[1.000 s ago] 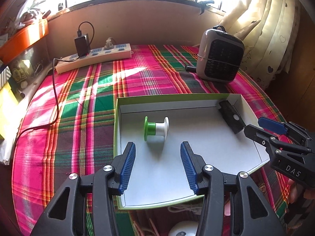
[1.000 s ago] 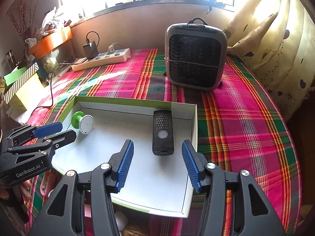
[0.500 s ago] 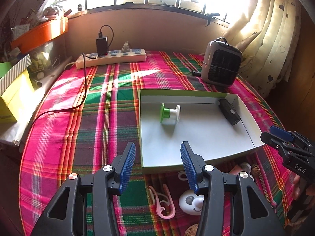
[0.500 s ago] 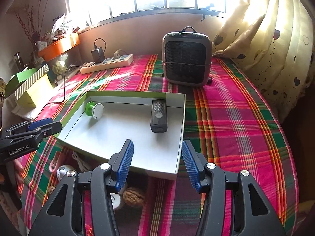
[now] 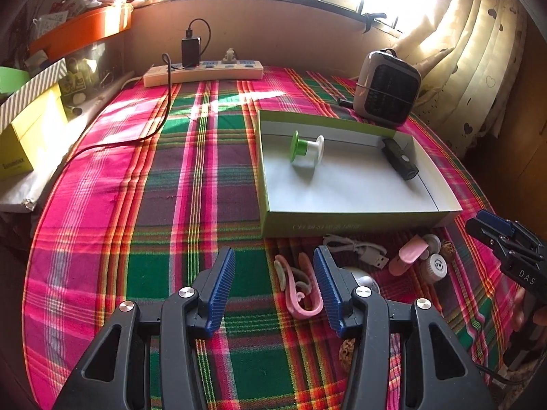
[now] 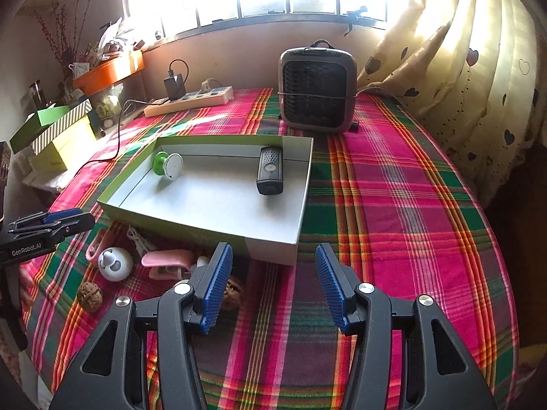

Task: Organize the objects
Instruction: 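Withdraw both tools and approach the pink earhook and walnut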

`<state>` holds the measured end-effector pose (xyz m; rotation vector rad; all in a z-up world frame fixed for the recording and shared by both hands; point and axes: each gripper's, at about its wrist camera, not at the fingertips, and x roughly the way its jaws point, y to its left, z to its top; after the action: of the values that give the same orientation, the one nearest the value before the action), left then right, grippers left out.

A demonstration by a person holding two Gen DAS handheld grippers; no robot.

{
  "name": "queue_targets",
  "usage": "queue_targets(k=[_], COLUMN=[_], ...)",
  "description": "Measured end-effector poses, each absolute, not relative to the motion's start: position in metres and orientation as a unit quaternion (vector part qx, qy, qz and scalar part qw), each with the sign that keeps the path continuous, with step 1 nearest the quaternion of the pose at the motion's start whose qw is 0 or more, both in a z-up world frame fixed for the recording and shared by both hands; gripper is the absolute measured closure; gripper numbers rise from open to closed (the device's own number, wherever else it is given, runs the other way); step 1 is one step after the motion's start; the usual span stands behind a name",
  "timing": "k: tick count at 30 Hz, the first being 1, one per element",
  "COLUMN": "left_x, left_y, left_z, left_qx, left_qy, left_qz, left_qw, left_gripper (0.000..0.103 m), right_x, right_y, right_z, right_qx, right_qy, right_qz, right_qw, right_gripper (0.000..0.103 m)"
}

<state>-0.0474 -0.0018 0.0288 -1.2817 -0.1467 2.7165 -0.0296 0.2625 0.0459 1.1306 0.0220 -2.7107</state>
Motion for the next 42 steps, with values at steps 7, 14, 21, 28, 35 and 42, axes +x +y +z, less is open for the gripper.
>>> queue_targets(k=[7,14,21,28,35,42], left_x=[-0.04,-0.039,-0.039,-0.04,-0.042,-0.048], left_y=[0.0,0.004,0.006,0.003,0.003,0.006], left_z=[0.024,0.015,0.01,0.008,0.007,0.007], left_qx=[-0.431,-0.445,-0.453,-0.455,-0.454,-0.451], left_qy=[-0.057,-0.057,-0.049,-0.044,-0.034,-0.021], left_qz=[0.897,0.89,0.887,0.887,0.888,0.89], left_qw=[0.076,0.085,0.075,0.067,0.063,0.058], left_gripper=[0.055,0.054,0.054,0.054,0.054,0.054], right_x=[-0.021,-0.018,-0.016,-0.017,-0.026,-0.035], right_y=[0.262,0.263,0.258,0.248,0.24,0.236], right_z=[0.041,0.036,0.029,0.021,0.011,0.01], right_qx=[0.387,0.394,0.402,0.414,0.429,0.434], right_qy=[0.009,0.006,0.009,0.02,0.033,0.047], right_qz=[-0.915,-0.912,-0.906,-0.898,-0.89,-0.888], right_qw=[0.11,0.118,0.132,0.146,0.15,0.146], right_gripper=[0.051,0.051,0.051,0.051,0.051,0.049])
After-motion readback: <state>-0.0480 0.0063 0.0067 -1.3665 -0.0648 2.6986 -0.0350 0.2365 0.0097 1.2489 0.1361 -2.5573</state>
